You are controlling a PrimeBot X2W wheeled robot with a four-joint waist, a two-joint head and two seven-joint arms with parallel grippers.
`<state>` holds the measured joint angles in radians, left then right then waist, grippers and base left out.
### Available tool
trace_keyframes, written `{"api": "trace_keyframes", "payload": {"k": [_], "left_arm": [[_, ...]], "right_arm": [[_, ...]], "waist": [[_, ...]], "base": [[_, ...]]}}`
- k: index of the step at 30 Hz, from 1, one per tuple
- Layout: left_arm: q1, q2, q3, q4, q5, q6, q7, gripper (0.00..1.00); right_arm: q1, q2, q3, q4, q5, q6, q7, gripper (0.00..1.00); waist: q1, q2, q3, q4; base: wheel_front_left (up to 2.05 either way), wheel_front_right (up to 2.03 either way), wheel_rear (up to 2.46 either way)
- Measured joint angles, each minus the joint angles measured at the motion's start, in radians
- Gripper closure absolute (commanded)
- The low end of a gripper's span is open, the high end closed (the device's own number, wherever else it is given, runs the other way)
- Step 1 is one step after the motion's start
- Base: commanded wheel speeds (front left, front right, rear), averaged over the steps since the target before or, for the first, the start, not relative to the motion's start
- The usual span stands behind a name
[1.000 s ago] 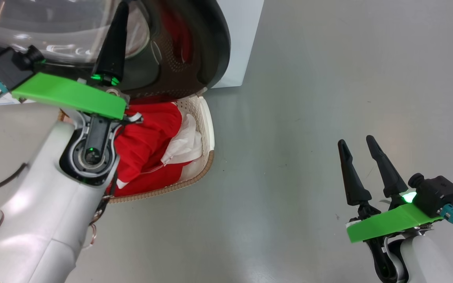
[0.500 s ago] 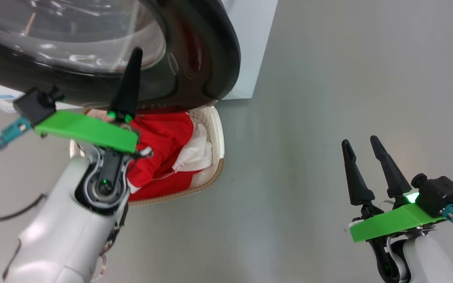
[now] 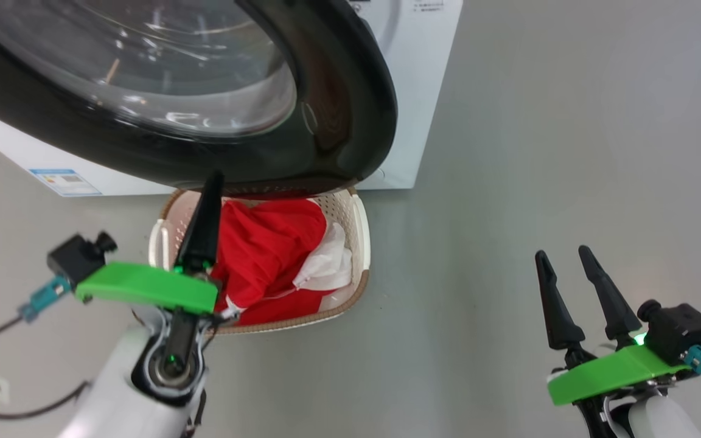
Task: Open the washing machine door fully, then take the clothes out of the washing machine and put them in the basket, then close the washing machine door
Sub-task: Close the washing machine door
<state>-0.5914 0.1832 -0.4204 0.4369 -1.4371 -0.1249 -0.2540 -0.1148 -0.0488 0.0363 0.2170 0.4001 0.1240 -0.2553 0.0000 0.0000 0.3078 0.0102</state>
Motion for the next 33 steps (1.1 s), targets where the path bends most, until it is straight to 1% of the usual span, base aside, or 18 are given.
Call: {"api": "trace_keyframes", "payload": {"k": [1, 2, 3, 4, 5, 6, 7, 13, 21, 26, 28, 33], "left_arm": [[0.016, -0.004, 0.008, 0.001, 0.005, 0.0, 0.0, 0.52], [0.033, -0.007, 0.012, 0.003, 0.009, 0.0, 0.0, 0.43], [0.049, -0.009, 0.019, 0.006, 0.016, 0.0, 0.0, 0.29], [0.066, -0.011, 0.029, 0.006, 0.025, 0.0, 0.0, 0.23], [0.083, -0.011, 0.037, 0.007, 0.033, 0.0, 0.0, 0.11], [0.1, -0.011, 0.043, 0.009, 0.04, 0.0, 0.0, 0.04], [0.116, -0.012, 0.05, 0.011, 0.047, 0.0, 0.0, 0.0], [0.202, -0.016, 0.098, 0.013, 0.068, 0.0, 0.0, 0.0], [0.295, -0.019, 0.15, 0.008, 0.14, 0.0, 0.0, 0.0], [0.351, -0.017, 0.174, -0.007, 0.21, 0.0, 0.0, 0.0], [0.369, -0.014, 0.184, -0.011, 0.266, 0.0, 0.0, 0.0], [0.417, -0.017, 0.208, -0.018, 0.356, 0.0, 0.0, 0.0]], "right_arm": [[0.007, 0.0, -0.002, 0.001, -0.002, 0.0, 0.0, 0.0], [0.013, 0.0, -0.002, 0.002, -0.004, 0.0, 0.0, 0.0], [0.017, 0.0, -0.005, 0.004, -0.004, 0.0, 0.0, 0.0], [0.021, 0.0, -0.008, 0.003, -0.004, 0.0, 0.0, 0.0], [0.028, 0.001, -0.012, 0.003, -0.004, 0.0, 0.0, 0.0], [0.035, 0.001, -0.017, 0.003, -0.004, 0.0, 0.0, 0.0], [0.04, 0.001, -0.02, 0.004, -0.004, 0.0, 0.0, 0.0], [0.066, 0.002, -0.023, 0.005, -0.031, 0.0, 0.0, 0.0], [0.103, 0.002, -0.03, 0.007, -0.032, 0.0, 0.0, 0.0], [0.124, 0.002, -0.032, 0.007, -0.032, 0.0, 0.0, 0.0], [0.133, 0.003, -0.033, 0.007, -0.032, 0.0, 0.0, 0.0], [0.14, 0.003, -0.032, 0.008, -0.032, 0.0, 0.0, 0.0]], "waist": [[0.0, 0.0, -0.007, 0.004], [0.0, 0.0, -0.014, 0.008], [0.0, 0.0, -0.02, 0.012], [0.0001, 0.0, -0.027, 0.016], [0.0, 0.0, -0.033, 0.02], [0.0, 0.0, -0.039, 0.025], [0.0, 0.0, -0.044, 0.029], [0.0, 0.0, -0.076, 0.05], [0.0, 0.0, -0.113, 0.07], [0.0, 0.0, -0.134, 0.077], [0.0, 0.0, -0.141, 0.078], [0.0, 0.0, -0.157, 0.077]], "base": [[0.0, 0.0, 0.0], [0.0, 0.0, 0.0], [0.0, 0.0, 0.0], [0.0, 0.0, 0.0], [0.0, 0.0, 0.0], [0.0, 0.0, 0.0], [0.0, 0.0, 0.0], [0.0, 0.0, 0.0], [0.0, 0.0, 0.0], [0.0, 0.0, 0.0], [0.0, 0.0, 0.0], [0.0, 0.0, 0.0]]}}
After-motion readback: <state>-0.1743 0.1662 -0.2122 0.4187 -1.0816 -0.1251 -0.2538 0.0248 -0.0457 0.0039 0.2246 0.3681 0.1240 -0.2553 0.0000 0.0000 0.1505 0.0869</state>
